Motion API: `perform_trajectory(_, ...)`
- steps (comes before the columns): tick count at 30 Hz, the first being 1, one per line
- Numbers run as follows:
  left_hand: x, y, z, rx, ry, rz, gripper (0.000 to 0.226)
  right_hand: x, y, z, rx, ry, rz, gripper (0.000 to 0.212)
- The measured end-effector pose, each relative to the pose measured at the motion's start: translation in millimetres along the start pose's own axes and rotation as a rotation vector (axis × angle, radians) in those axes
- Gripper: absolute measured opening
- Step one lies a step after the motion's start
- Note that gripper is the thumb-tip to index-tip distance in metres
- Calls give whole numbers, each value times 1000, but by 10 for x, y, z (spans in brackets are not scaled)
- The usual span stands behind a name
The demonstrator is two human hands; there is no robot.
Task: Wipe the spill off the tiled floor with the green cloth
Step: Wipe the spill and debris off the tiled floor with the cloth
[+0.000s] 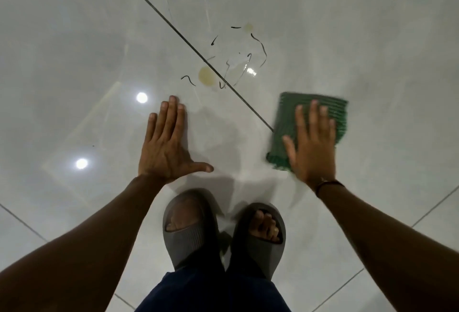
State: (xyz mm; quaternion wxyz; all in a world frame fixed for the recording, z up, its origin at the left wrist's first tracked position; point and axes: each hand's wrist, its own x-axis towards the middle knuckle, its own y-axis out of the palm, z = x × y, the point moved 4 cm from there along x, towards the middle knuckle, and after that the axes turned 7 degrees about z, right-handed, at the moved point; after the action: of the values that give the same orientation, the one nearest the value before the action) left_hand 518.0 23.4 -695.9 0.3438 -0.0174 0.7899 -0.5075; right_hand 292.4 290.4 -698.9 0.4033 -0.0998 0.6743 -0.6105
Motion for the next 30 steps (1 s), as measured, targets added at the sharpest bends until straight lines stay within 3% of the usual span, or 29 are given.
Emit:
perform_trajectory(3, -2, 71, 34, 9, 13, -27, 169, 550, -305, 0, 135, 374, -149, 85)
perform_trajectory(5, -11, 88, 31, 20, 32, -32, 169, 985, -495, 266, 203, 460, -194, 93)
perform_trajectory(7, 11, 90, 32, 23, 37, -45, 170, 1189, -546, 610, 153, 328, -156, 88)
perform_trajectory(10, 34, 82, 71, 39, 27, -54, 168, 858, -304, 907, -73, -233, -43, 80)
perform_trajectory(12, 41, 79, 76, 30, 14, -56, 166, 492, -146, 669, -137, -405, 21, 80)
perform_trajectory(13, 48, 83, 73, 18, 4, -61, 167, 404, -137, 474, -127, -355, 23, 79)
perform_trajectory(15, 64, 111, 72, 4, -26, -90, 168, 517, -262, 139, -36, -63, -22, 78)
perform_trajectory(18, 62, 162, 93, 17, -38, -143, 156, 1185, -581, 234, 99, 296, -131, 85)
perform_trajectory(20, 73, 189, 117, 3, -34, -162, 145, 1600, -739, 600, 76, 222, -134, 88)
perform_trajectory(23, 131, 143, 210, 4, -66, -228, 138, 1663, -620, 1132, -71, -148, -90, 84)
perform_trajectory(25, 155, 104, 317, 18, -81, -249, 137, 1333, -455, 1171, -120, -302, -38, 84)
perform_trajectory(27, 178, 99, 368, 37, -75, -263, 139, 1007, -335, 903, -109, -277, -25, 83)
perform_trajectory(30, 184, 149, 389, 69, -73, -294, 139, 999, -350, 547, -21, -47, -72, 80)
